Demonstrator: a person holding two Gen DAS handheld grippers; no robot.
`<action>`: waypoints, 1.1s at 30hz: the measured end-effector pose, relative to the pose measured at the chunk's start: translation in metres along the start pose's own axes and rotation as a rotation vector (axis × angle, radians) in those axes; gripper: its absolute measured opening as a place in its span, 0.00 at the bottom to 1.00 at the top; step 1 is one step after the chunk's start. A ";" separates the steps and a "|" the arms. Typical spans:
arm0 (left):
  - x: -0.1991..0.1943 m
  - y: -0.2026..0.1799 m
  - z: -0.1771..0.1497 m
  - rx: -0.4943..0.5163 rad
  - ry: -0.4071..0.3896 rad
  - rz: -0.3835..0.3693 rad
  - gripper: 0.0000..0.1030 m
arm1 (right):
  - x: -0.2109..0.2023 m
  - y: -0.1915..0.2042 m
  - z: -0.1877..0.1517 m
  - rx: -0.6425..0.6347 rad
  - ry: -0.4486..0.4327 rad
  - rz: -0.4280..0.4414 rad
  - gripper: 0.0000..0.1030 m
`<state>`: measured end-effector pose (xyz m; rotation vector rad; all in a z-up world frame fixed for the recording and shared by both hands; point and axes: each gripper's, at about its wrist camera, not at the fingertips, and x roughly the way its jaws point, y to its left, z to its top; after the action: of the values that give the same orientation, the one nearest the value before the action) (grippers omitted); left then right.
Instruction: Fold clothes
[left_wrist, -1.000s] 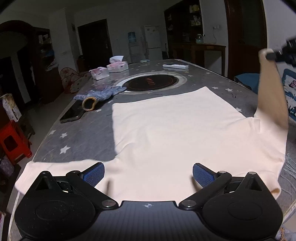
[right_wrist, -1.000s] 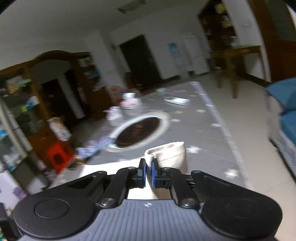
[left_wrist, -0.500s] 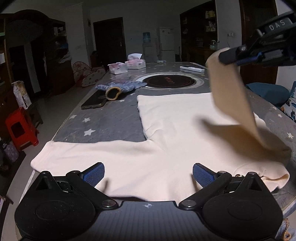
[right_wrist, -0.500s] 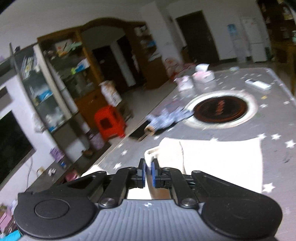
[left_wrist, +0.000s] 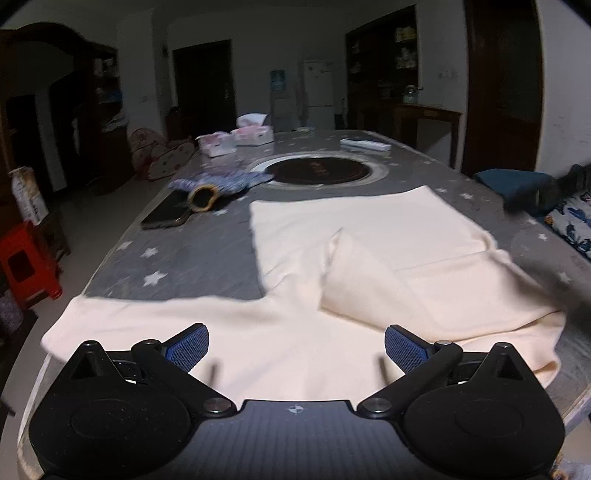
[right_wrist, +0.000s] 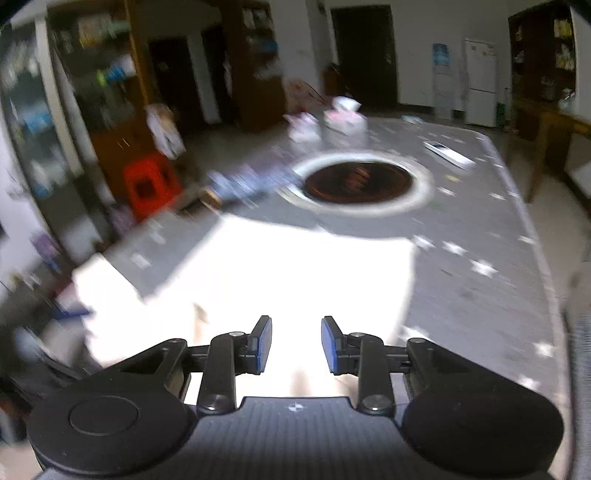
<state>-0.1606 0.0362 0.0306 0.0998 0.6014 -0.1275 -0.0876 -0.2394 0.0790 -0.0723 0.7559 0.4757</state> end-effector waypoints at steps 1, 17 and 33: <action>0.001 -0.002 0.002 0.007 -0.003 -0.003 1.00 | 0.002 -0.004 -0.006 -0.013 0.020 -0.022 0.28; 0.051 0.007 0.028 -0.039 0.040 -0.171 0.75 | 0.034 -0.008 -0.027 -0.196 0.074 0.044 0.28; 0.026 0.008 0.031 -0.029 0.027 -0.275 0.11 | 0.046 0.000 -0.024 -0.405 0.138 0.076 0.16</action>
<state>-0.1206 0.0377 0.0417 -0.0095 0.6415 -0.3839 -0.0743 -0.2265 0.0301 -0.4596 0.7902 0.6965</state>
